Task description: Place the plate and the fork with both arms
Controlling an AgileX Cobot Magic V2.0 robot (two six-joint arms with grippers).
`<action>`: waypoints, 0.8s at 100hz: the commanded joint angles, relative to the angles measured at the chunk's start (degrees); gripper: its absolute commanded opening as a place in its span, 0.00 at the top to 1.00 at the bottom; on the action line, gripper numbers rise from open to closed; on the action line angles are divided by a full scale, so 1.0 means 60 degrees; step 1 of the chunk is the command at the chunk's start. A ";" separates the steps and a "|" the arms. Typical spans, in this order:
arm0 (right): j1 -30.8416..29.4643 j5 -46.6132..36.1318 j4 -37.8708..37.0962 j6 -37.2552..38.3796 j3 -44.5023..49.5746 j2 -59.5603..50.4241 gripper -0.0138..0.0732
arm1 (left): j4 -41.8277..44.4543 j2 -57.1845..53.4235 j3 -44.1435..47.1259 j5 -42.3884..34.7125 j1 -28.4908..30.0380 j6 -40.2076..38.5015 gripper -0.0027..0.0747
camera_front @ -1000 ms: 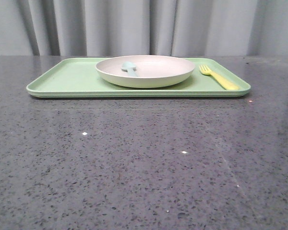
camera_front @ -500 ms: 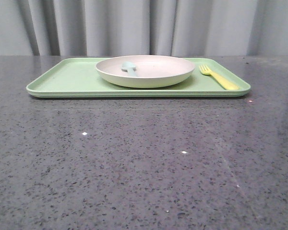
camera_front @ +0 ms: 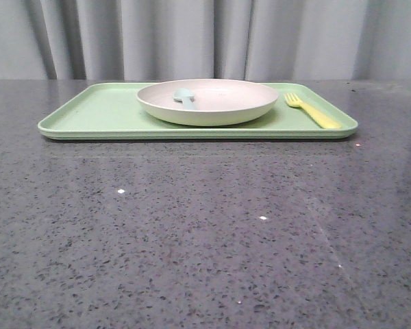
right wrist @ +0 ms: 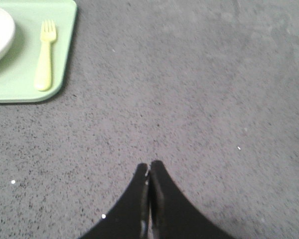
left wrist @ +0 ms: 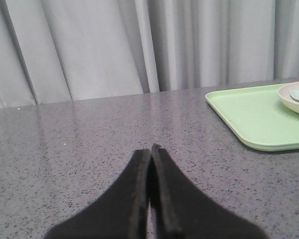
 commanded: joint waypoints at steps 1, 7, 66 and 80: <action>-0.0079 -0.1836 -0.0216 -0.0329 0.0445 -0.0390 0.98 | 0.0002 -0.0294 0.0119 -0.0792 -0.0043 -0.0068 0.99; -0.0079 -0.2695 -0.0048 -0.0607 0.0972 -0.0805 0.98 | 0.0002 -0.0294 0.0119 -0.0792 -0.0043 -0.0068 0.99; -0.0554 -0.4915 0.1687 -0.2100 0.4678 -0.4271 0.98 | 0.0002 -0.0294 0.0119 -0.0792 -0.0043 -0.0068 0.99; -0.0683 -0.5433 0.1753 -0.2100 0.4927 -0.4271 0.98 | 0.0002 -0.0294 0.0119 -0.0792 -0.0043 -0.0068 0.99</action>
